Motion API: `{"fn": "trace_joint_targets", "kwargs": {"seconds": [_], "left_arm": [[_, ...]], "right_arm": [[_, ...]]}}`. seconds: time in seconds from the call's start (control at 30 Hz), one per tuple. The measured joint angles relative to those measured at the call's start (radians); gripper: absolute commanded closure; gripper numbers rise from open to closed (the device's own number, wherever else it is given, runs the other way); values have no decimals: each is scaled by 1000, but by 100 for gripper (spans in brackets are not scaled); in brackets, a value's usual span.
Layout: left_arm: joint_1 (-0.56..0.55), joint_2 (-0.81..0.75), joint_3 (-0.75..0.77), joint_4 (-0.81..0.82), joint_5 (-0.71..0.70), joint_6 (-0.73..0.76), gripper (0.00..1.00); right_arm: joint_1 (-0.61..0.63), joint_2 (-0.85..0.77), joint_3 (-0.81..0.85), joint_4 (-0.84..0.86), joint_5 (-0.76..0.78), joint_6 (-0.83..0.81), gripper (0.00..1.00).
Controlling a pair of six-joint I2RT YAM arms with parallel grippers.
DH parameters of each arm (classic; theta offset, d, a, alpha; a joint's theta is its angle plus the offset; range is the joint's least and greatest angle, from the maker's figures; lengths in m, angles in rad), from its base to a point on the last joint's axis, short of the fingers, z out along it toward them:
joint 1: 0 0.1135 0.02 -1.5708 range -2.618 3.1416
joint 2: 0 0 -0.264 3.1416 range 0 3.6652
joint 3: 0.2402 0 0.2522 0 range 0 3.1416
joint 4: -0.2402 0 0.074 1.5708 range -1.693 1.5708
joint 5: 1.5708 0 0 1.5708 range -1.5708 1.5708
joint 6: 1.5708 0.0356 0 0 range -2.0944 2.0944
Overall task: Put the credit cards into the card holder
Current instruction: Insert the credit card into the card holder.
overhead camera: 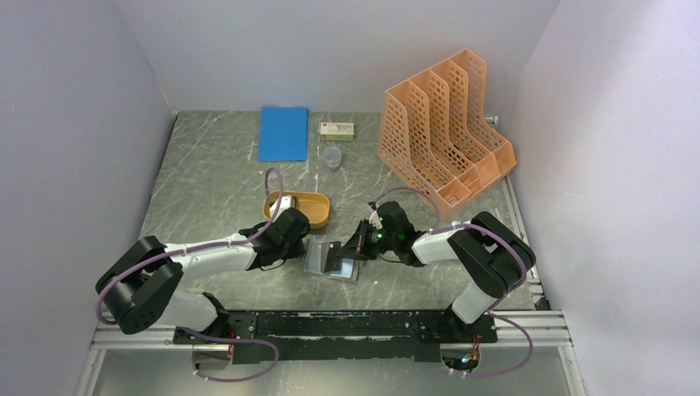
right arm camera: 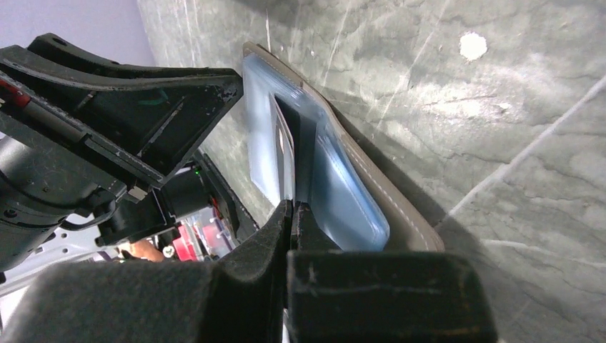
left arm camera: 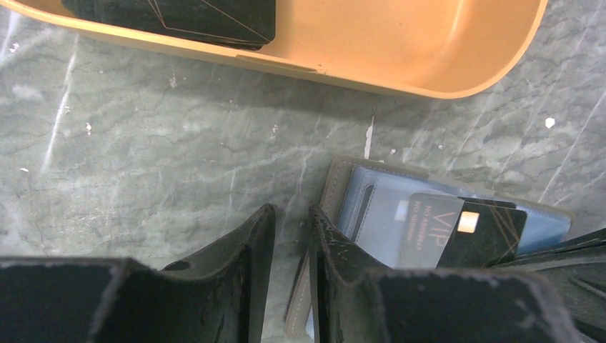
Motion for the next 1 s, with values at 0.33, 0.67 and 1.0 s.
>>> {"fn": "trace_joint_targets", "kwargs": {"seconds": [0.33,0.67,1.0], "left_arm": [[3,-8,-19,35,12,-14,70],[3,-26,-45,58,24,-36,70],[-7,-24,-47,67,23,-53,70]], "right_arm": [[37,13,-24,62,50,95,100],[55,-14,-57,79,127,163,100],[116,-15,-57,93,180,208,100]]}}
